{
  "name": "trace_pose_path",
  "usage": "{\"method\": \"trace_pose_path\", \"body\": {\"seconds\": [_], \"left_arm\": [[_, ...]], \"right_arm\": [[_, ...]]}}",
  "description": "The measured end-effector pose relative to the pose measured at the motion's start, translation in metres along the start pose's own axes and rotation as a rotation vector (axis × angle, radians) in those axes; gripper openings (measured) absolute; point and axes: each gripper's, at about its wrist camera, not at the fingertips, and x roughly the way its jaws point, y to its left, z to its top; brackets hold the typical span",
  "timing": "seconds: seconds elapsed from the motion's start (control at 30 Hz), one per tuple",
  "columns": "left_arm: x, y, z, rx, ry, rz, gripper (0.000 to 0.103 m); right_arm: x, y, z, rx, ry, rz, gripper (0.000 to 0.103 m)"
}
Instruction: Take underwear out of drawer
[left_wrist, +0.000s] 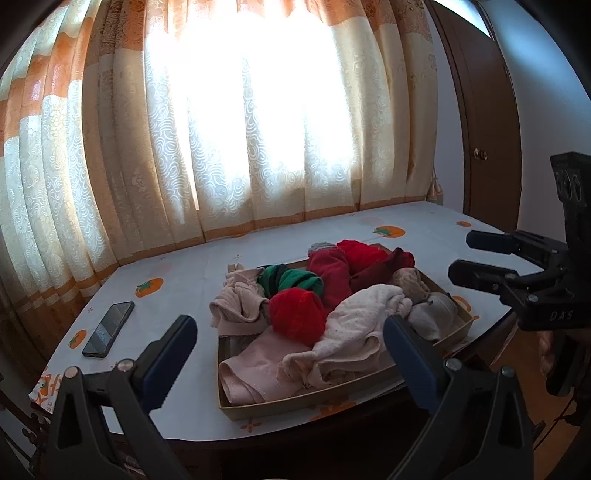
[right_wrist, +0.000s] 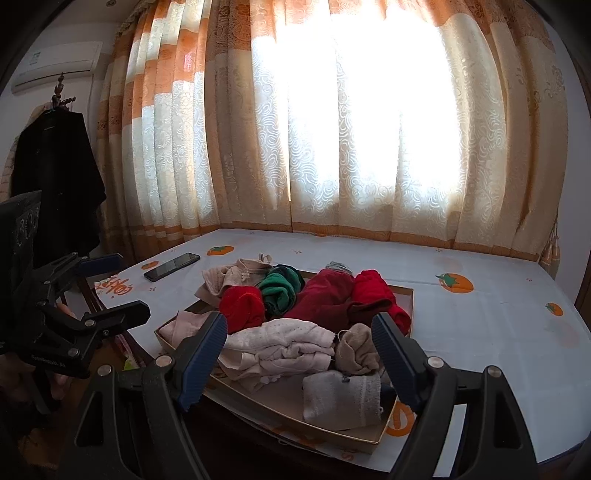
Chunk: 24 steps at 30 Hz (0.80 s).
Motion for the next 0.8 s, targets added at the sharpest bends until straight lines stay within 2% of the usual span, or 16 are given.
{"method": "trace_pose_path", "body": {"seconds": [0.8], "left_arm": [[-0.0018,0.0003,-0.0003,0.005,0.01,0.017,0.102]], "right_arm": [[-0.0014,0.0068,-0.0081,-0.011,0.009,0.012,0.082]]}}
